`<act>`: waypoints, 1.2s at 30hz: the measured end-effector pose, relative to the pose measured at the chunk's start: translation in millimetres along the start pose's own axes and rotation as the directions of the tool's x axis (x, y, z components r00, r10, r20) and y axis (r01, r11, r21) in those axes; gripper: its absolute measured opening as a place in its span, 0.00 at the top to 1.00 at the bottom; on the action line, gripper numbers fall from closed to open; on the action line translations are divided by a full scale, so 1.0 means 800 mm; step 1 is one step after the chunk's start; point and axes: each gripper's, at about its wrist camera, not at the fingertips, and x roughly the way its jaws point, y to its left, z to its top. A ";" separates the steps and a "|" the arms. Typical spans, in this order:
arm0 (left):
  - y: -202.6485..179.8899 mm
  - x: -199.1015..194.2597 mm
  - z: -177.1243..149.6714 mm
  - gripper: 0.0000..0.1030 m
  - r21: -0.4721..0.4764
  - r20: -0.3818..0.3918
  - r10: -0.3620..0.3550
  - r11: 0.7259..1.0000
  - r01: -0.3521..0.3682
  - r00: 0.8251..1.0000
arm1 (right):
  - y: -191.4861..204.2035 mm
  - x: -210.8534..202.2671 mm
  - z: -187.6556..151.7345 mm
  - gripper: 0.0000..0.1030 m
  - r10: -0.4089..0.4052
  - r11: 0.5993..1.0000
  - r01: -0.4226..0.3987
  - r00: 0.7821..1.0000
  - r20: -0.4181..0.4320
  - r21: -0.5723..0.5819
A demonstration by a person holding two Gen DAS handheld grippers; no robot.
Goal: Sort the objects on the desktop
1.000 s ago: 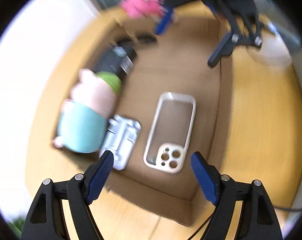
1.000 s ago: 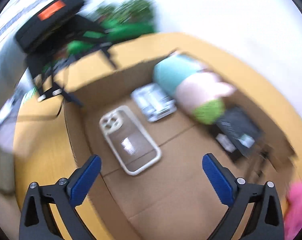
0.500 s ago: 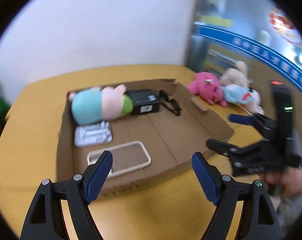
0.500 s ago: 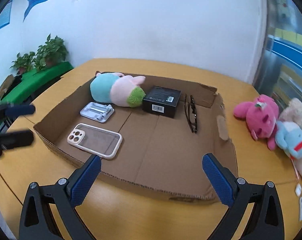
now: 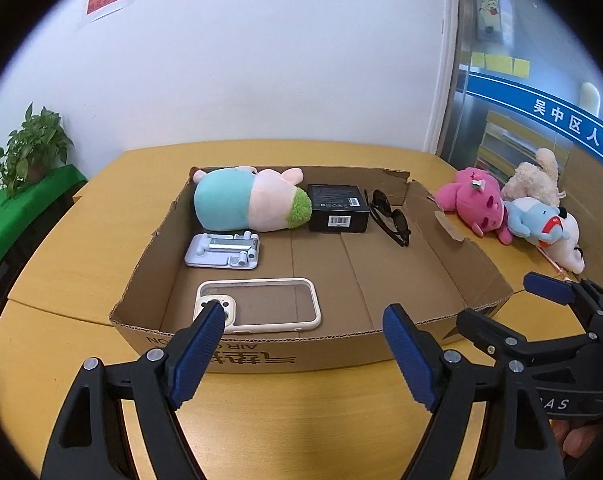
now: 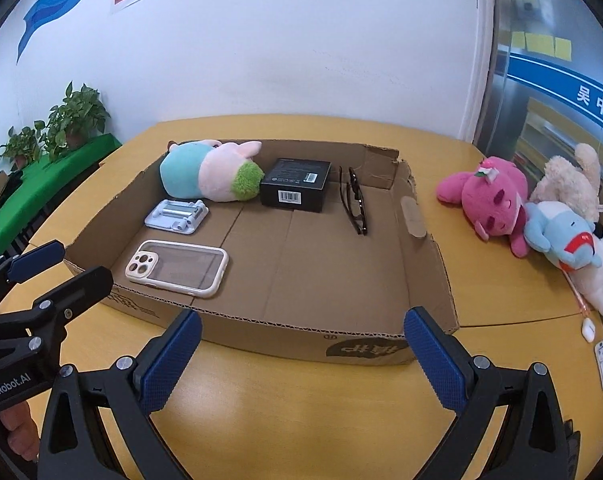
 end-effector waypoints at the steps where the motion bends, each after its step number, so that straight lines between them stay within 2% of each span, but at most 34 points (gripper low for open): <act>1: 0.001 0.001 0.000 0.21 -0.006 0.001 0.015 1.000 -0.015 1.000 | 0.000 0.000 0.000 0.00 -0.002 1.000 0.002 1.000 -0.001 -0.002; 9: 0.010 -0.009 0.001 0.21 -0.018 0.051 0.084 0.996 -0.084 0.995 | 0.007 -0.001 -0.002 0.00 0.006 1.000 -0.006 1.000 0.000 -0.014; 14: 0.010 -0.010 0.001 0.19 -0.013 0.046 0.126 0.992 -0.126 0.991 | 0.007 -0.001 -0.002 0.00 0.007 1.000 -0.007 1.000 0.003 -0.019; 36: 0.010 -0.007 -0.005 0.17 -0.021 0.012 0.106 0.994 -0.106 0.994 | 0.002 -0.002 -0.003 0.00 0.001 1.000 -0.001 1.000 -0.002 -0.006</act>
